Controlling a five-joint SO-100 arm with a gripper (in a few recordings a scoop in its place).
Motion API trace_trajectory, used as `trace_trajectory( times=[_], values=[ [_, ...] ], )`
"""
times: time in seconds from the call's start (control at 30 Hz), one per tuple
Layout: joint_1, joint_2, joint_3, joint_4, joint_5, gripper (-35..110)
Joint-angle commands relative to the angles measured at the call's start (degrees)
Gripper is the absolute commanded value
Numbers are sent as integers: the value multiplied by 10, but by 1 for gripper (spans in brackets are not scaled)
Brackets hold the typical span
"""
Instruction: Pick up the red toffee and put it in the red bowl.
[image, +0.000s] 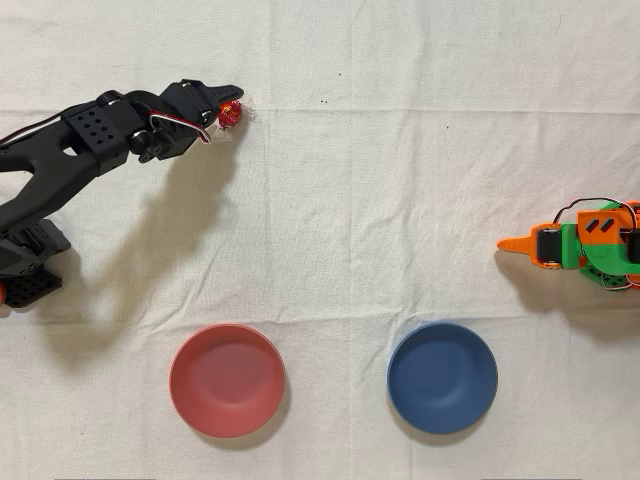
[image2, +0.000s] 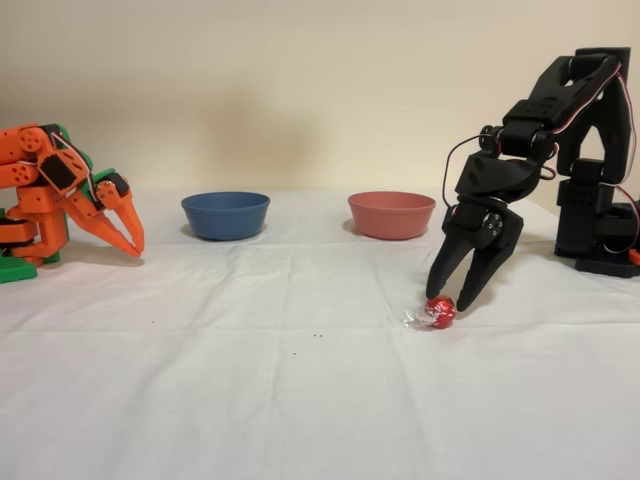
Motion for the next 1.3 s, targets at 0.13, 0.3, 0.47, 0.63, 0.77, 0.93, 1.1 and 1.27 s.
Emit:
trace_trajectory(
  times=[0.13, 0.3, 0.47, 0.63, 0.77, 0.93, 1.1, 1.27],
  values=[
    [10, 17, -4, -15, -2, 28],
    [15, 17, 3, -23, -5, 28],
    [18, 15, 8, -27, -7, 28],
    [18, 12, 16, -36, -6, 28],
    [18, 7, 25, -47, -5, 28],
    [18, 3, 32, -54, -4, 28],
    [18, -7, 31, -64, -5, 28],
    [18, -18, 28, -70, -5, 27]
  ],
)
